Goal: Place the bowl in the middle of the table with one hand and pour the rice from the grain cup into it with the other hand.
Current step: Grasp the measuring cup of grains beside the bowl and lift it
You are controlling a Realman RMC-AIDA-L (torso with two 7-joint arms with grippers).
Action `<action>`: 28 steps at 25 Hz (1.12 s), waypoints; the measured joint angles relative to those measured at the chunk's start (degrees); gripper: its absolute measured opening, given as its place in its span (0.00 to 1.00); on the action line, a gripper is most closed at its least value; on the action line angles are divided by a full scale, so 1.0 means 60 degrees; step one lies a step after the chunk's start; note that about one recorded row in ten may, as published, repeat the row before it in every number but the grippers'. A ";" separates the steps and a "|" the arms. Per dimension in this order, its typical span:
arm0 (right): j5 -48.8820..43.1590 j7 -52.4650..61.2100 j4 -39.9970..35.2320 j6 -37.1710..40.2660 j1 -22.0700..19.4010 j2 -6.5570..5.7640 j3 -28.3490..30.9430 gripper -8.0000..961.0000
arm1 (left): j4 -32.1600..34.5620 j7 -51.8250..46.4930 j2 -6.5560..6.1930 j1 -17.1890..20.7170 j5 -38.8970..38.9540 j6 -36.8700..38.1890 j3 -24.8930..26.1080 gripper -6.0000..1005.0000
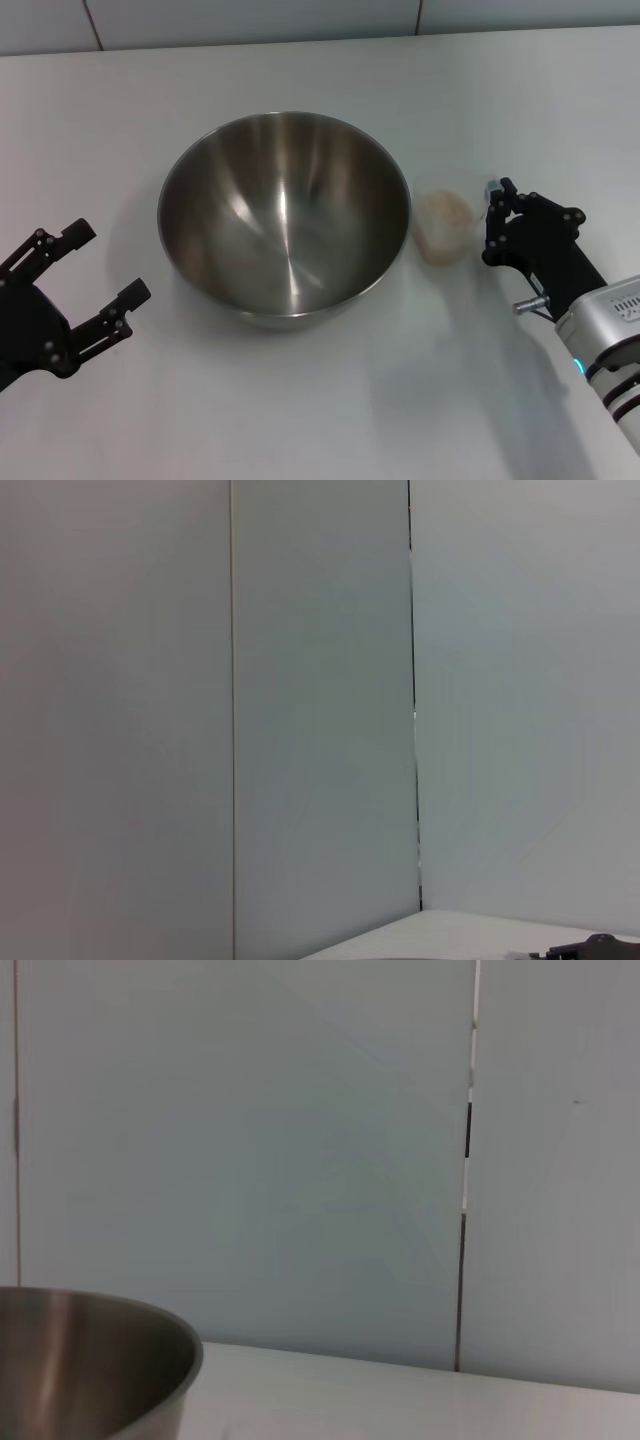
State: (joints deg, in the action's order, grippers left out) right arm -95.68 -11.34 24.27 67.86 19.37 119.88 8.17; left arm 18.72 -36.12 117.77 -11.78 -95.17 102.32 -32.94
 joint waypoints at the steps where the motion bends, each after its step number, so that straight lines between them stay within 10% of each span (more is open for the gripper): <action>1: -0.0001 0.0000 0.0005 -0.0004 0.0019 0.0000 0.0000 0.13 | 0.0000 0.0000 0.0000 0.0000 0.0008 0.0007 0.0003 0.84; 28: 0.0050 0.1319 -0.0815 0.2306 0.0339 -0.0088 0.0131 0.04 | -0.0015 0.0000 -0.0001 0.0020 0.0023 0.0010 -0.0028 0.84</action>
State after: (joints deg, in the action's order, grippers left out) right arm -95.38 -3.42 19.39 81.70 21.41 119.35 8.95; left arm 18.63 -36.12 117.77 -11.66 -95.04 102.38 -33.10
